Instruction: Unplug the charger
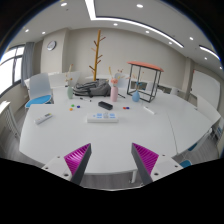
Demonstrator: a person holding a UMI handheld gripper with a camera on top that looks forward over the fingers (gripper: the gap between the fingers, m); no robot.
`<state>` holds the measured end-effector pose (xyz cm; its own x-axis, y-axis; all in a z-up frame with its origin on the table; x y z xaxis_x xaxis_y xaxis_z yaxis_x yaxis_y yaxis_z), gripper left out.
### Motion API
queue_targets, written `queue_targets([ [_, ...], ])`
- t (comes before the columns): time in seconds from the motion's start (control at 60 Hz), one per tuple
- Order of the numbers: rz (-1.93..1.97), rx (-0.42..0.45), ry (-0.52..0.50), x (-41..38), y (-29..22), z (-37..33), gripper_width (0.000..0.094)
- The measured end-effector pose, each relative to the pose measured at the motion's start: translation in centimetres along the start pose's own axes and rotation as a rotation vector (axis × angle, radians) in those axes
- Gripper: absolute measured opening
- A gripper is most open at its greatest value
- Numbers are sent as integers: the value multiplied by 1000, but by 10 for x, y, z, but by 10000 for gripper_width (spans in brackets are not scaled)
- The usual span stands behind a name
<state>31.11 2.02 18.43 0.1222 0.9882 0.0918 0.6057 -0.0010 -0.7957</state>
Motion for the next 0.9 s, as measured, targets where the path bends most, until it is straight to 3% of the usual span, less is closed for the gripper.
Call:
queue_targets([
  [0.483,19,51,-6,-23,-40,83,851],
  [0.9,-6,112,-70,-31,-83,245,851],
])
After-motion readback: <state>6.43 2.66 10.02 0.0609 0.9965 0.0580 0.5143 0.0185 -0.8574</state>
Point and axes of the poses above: the point between the fingertips, and its own axes, seen from behind it with the camera up: x to the right, y down, z forward, the way the camera looks, the point moved 9 cm from there along -z, backward, against the way the camera looks, and after that the axes turned 8 degrees about -x, right-handed, at the moved point
